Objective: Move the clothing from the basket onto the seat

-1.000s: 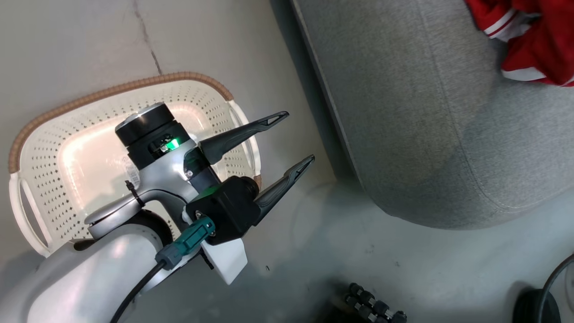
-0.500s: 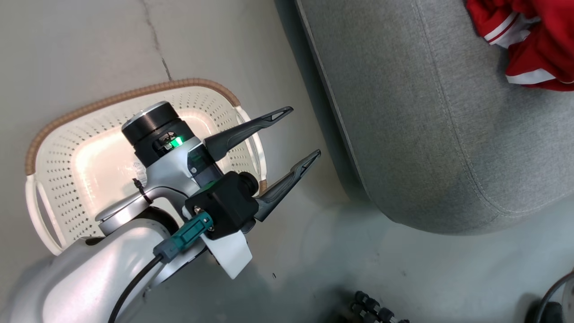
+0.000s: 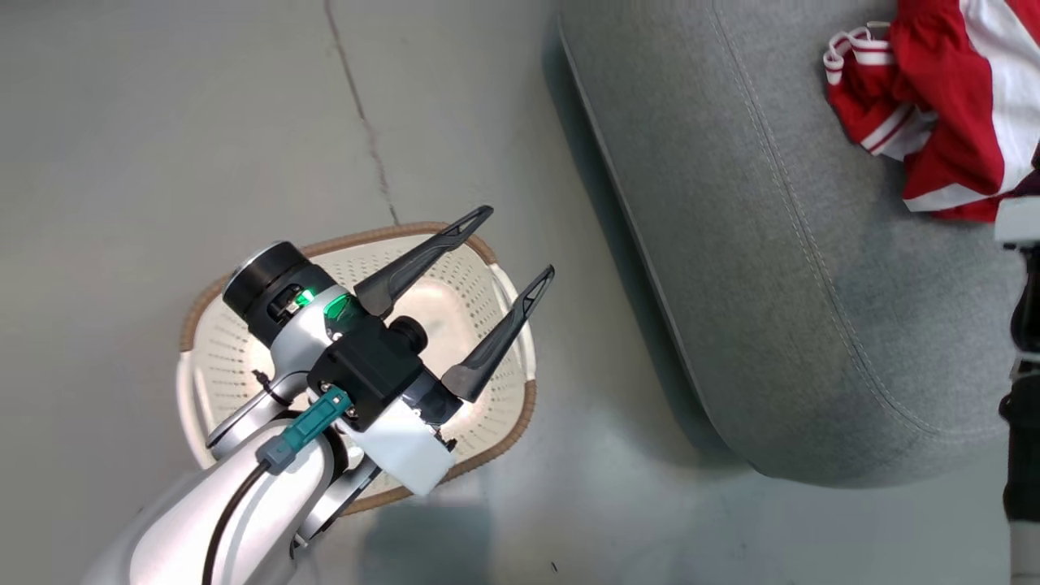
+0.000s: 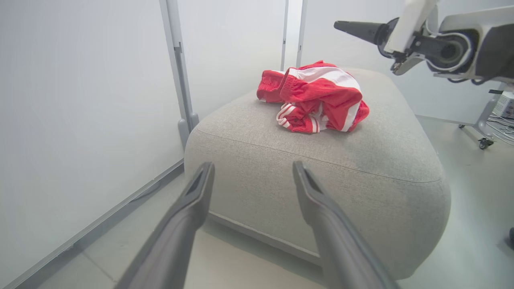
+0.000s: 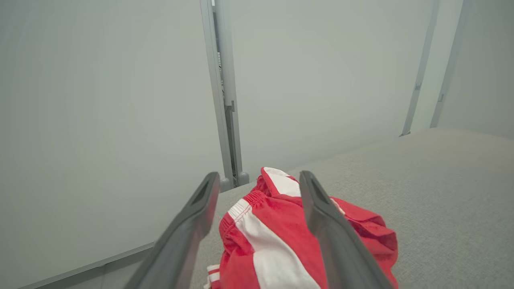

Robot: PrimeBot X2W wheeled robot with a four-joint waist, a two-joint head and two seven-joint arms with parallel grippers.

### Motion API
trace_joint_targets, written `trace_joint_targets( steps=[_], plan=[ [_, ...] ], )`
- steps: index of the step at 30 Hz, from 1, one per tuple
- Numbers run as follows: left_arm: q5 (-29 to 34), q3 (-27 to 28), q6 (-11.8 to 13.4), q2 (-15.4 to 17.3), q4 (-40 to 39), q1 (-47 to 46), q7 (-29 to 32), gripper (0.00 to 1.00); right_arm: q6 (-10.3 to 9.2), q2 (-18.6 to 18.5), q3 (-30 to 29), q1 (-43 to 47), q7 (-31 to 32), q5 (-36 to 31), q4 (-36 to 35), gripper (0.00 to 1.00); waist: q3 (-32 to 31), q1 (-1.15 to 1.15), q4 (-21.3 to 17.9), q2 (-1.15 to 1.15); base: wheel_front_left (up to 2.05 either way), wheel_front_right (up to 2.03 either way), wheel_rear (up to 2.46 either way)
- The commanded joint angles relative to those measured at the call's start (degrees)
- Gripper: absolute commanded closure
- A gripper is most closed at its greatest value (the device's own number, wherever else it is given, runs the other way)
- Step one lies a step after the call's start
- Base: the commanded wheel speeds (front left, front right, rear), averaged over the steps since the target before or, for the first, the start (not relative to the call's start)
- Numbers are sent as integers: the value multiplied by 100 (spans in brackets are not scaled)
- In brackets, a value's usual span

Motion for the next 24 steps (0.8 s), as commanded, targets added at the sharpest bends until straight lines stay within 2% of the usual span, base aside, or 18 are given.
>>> trace_joint_targets(
  steps=[1, 9, 12, 24],
  plan=[
    [-20, 46, 53, -1, 34, 50, -61, 0, 12, 11, 26, 140, -14, -46, -140, 0, -279, 0, 262, 0, 0, 0, 0],
    [-331, 316, 409, -174, 336, 434, -482, 0, 12, 249, 531, 1112, -14, -329, -1002, 0, -826, 0, 801, 0, 0, 0, 0],
    [-490, 452, 604, -319, 509, 657, -641, 0, 12, 337, 760, 1558, -14, -472, -1435, 0, -1089, 0, 1134, 0, 0, 0, 0],
    [-984, 1201, 1184, -591, 773, 1616, -887, 0, 9, 389, 1332, 2525, 36, -564, -1679, 0, -1861, 0, 1688, 0, 0, 0, 0]
  ],
)
